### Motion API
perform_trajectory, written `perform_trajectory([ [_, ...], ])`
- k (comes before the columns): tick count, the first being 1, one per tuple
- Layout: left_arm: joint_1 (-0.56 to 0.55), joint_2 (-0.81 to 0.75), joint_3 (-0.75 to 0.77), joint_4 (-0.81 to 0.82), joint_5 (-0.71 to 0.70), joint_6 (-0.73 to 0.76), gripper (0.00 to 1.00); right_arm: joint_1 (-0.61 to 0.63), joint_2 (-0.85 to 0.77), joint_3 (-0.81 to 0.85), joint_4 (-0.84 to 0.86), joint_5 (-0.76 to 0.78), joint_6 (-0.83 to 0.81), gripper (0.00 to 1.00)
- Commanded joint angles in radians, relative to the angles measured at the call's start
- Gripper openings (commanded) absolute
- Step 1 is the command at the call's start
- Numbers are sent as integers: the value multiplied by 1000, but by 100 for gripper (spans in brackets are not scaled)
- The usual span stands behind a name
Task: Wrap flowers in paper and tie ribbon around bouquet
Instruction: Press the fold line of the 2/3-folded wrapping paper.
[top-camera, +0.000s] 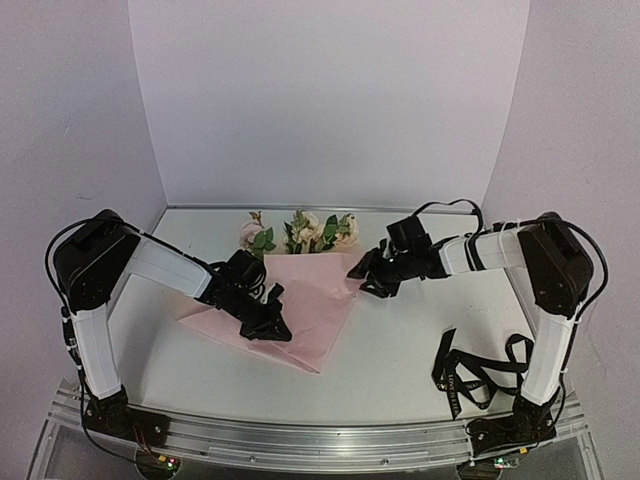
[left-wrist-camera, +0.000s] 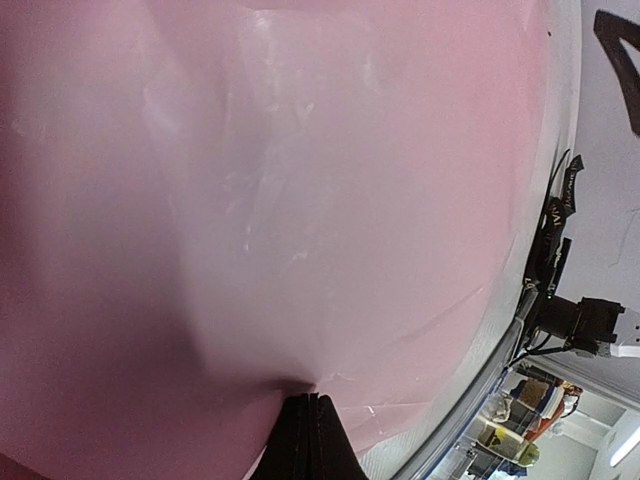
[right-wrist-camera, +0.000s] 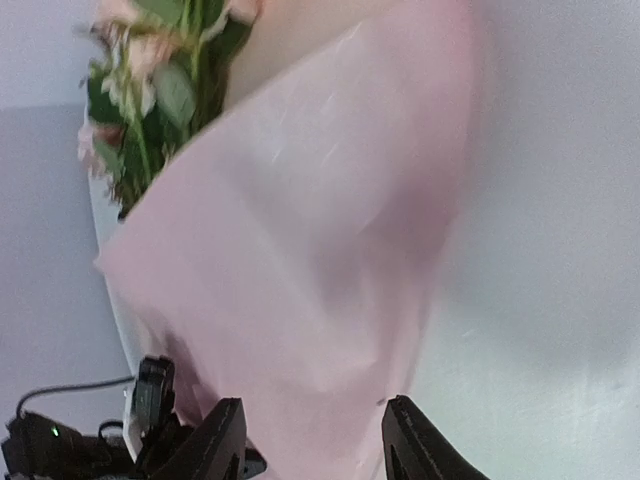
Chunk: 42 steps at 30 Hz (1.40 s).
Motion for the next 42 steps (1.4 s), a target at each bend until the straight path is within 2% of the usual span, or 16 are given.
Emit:
perform_trajectory([
  [1, 11, 21, -11, -144, -105, 31, 0, 151, 25, -61, 207, -39, 126, 46],
  [5, 11, 14, 0, -155, -108, 37, 0, 199, 57, -140, 381, -47, 214, 45],
  [10, 11, 5, 16, -173, -110, 49, 1, 205, 108, -186, 437, -40, 230, 43],
  [16, -12, -105, 109, -226, -129, 99, 20, 210, 131, -220, 497, -29, 274, 40],
  [19, -63, -129, 168, -235, -129, 122, 24, 212, 128, -227, 497, -26, 271, 40],
  [25, -163, -56, 169, -158, -82, 117, 20, 220, 112, -231, 497, -26, 262, 40],
  [30, -188, 9, 135, -86, -63, 97, 18, 233, 86, -236, 485, -31, 258, 41],
  [42, -196, 55, 41, -68, -96, 30, 10, 317, -29, -330, 499, -18, 301, 56],
])
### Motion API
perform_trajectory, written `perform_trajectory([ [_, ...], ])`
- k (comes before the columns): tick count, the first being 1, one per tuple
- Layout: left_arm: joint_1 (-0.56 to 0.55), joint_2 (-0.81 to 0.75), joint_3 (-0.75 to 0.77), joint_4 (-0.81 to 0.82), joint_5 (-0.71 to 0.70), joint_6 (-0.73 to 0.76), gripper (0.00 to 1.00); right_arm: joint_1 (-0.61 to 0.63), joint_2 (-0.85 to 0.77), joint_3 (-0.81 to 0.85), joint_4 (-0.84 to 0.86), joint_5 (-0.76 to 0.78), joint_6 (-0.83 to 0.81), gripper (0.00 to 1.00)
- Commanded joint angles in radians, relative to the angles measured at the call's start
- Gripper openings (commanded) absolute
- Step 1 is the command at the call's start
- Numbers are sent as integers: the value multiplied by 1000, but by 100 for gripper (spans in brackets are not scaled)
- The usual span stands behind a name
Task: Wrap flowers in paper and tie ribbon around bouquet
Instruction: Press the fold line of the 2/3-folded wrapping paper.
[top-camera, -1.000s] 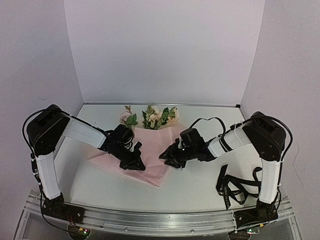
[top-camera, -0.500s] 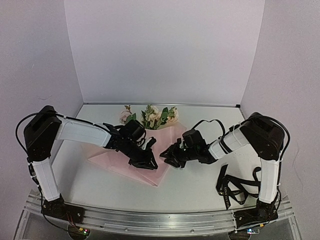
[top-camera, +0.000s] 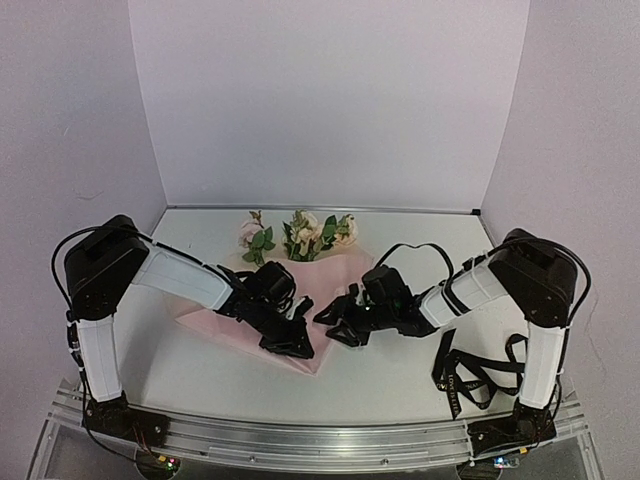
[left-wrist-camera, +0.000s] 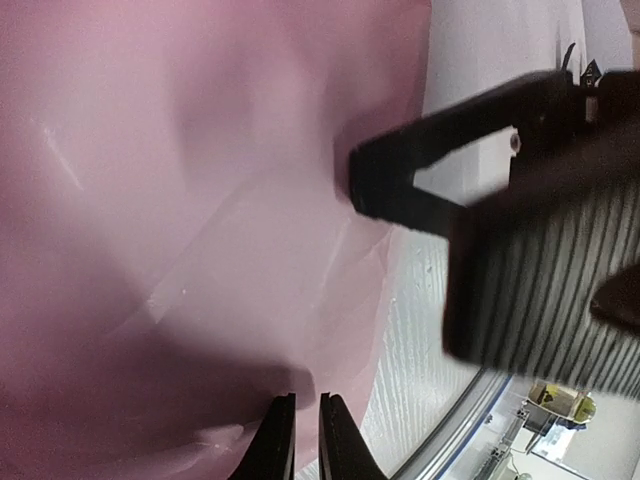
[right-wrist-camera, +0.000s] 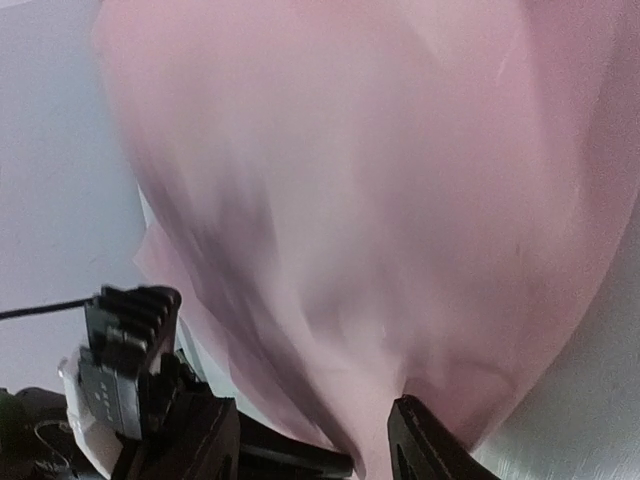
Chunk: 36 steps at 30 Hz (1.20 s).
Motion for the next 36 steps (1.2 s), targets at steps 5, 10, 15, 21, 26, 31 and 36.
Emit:
perform_trajectory([
  [5, -4, 37, -46, -16, -44, -28, 8, 76, -68, -109, 90, 31, 87, 58],
  [10, -3, 39, -52, -22, -48, -28, 7, 107, -16, -107, 146, 49, 138, 59],
  [15, -3, 33, -68, -25, -49, -28, 5, 68, -26, -152, 152, 97, 128, 59],
  [21, -2, 26, -82, -26, -49, -23, 4, -15, -2, -126, 152, 82, 107, 59],
  [26, 1, 20, -88, -27, -49, -20, 3, -72, 30, -90, 149, 74, 109, 59],
  [31, 8, 19, -93, -29, -47, -16, 3, -136, 50, -64, 143, 59, 107, 59],
  [36, 16, 17, -94, -29, -42, -13, 3, -189, 63, -31, 109, 56, 98, 59],
])
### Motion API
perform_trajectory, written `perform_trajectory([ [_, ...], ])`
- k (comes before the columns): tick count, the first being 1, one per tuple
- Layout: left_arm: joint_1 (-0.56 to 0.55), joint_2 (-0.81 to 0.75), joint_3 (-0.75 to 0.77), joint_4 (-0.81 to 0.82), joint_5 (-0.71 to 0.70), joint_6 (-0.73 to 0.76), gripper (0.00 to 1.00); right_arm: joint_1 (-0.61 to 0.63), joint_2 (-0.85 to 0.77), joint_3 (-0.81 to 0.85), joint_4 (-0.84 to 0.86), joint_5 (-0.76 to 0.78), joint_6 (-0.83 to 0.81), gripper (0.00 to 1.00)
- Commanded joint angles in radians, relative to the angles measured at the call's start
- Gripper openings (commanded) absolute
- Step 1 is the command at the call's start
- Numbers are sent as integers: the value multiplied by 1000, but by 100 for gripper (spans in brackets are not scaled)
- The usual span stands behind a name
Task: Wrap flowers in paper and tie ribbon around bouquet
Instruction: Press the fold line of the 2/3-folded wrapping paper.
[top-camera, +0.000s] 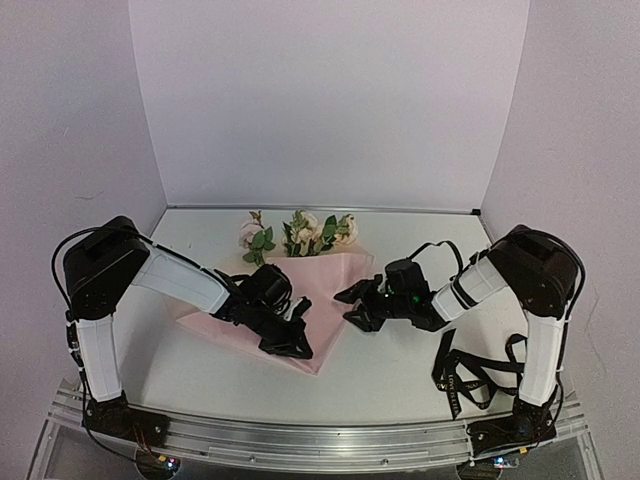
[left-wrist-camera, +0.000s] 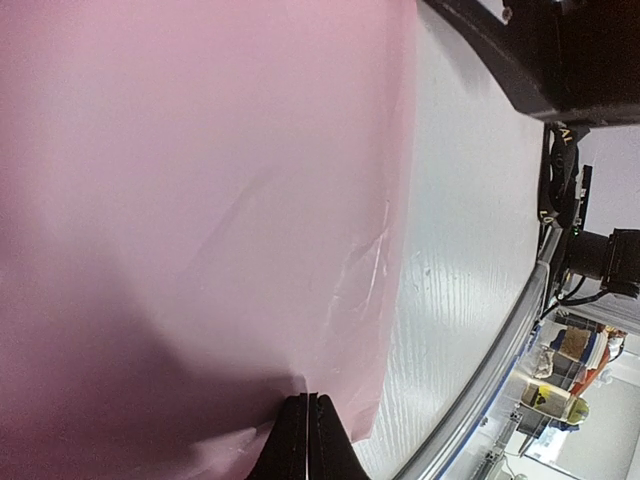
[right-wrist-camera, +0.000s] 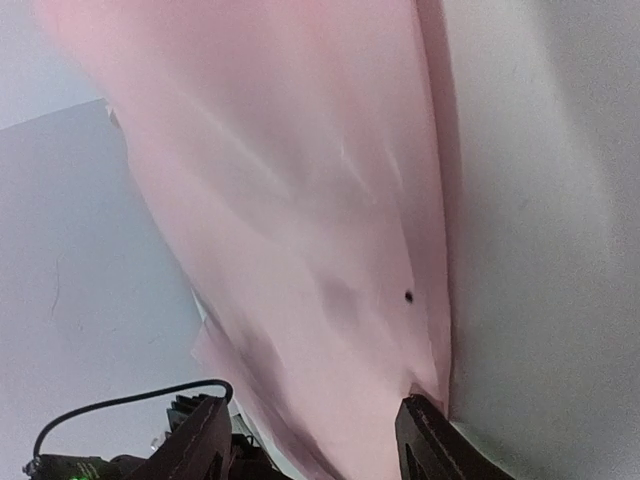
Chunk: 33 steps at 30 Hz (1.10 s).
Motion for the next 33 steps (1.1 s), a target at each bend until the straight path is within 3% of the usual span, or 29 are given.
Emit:
perform_trajectory([
  [1, 9, 20, -47, -109, -54, 10, 3, -53, 38, 38, -80, 29, -25, 59],
  [13, 19, 22, -38, -120, -49, 18, 3, -157, 89, 185, -235, 30, -66, 58],
  [33, 29, 34, -25, -135, -37, 24, 2, -340, 228, 596, -633, 57, -198, 59],
])
